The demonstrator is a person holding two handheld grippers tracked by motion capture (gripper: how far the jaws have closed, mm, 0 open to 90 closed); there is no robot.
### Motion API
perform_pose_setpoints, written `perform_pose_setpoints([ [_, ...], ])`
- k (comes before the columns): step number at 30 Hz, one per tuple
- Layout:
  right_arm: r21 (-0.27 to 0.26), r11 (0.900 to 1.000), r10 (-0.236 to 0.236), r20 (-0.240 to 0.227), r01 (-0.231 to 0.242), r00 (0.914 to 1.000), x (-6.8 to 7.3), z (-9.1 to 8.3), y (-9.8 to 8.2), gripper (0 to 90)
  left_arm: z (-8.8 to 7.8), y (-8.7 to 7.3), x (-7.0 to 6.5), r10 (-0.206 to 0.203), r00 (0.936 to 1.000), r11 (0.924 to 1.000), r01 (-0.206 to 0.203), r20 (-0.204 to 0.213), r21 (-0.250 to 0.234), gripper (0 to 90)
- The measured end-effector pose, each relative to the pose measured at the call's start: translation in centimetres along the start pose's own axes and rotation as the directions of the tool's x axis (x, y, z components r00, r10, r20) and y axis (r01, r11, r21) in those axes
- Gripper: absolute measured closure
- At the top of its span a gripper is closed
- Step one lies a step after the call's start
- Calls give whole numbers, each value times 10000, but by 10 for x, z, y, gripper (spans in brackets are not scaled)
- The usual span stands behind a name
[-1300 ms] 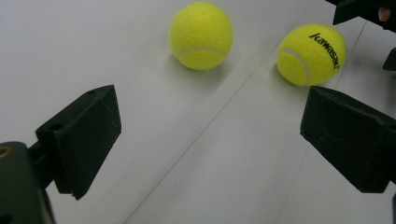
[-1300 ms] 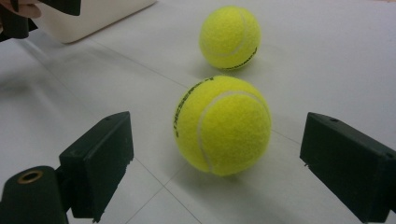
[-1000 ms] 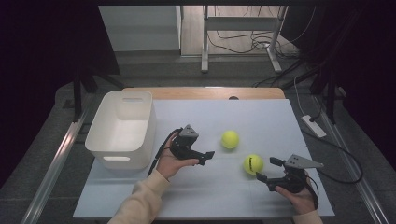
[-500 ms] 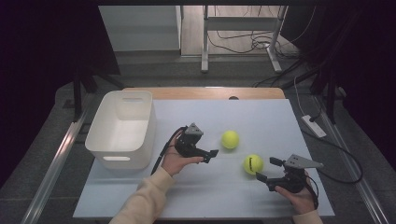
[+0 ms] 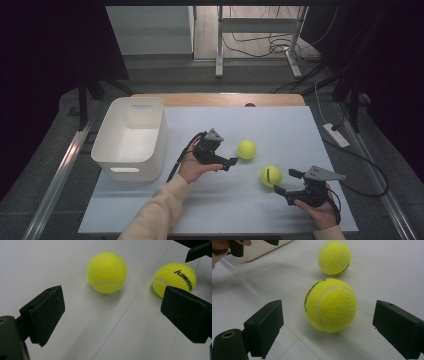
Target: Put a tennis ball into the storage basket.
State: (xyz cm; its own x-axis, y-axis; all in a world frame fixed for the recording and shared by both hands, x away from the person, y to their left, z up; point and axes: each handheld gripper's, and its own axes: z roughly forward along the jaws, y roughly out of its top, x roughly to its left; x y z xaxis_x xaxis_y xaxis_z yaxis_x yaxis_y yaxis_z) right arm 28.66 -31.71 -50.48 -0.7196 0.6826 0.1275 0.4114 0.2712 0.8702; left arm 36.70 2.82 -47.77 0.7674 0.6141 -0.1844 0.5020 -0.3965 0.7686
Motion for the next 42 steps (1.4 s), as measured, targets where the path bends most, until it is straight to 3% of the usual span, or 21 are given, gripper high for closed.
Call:
perform_pose_setpoints([
  [14, 16, 10000, -27, 4, 27, 10000, 0, 0, 0, 96, 9, 6, 5, 116, 9999, 9996, -113, -112, 273, 64],
  [42, 69, 10000, 1, 38, -1, 10000, 0, -1, -1, 95, 35, 25, 8, 261, 9996, 9979, -265, 60, 584, 65],
])
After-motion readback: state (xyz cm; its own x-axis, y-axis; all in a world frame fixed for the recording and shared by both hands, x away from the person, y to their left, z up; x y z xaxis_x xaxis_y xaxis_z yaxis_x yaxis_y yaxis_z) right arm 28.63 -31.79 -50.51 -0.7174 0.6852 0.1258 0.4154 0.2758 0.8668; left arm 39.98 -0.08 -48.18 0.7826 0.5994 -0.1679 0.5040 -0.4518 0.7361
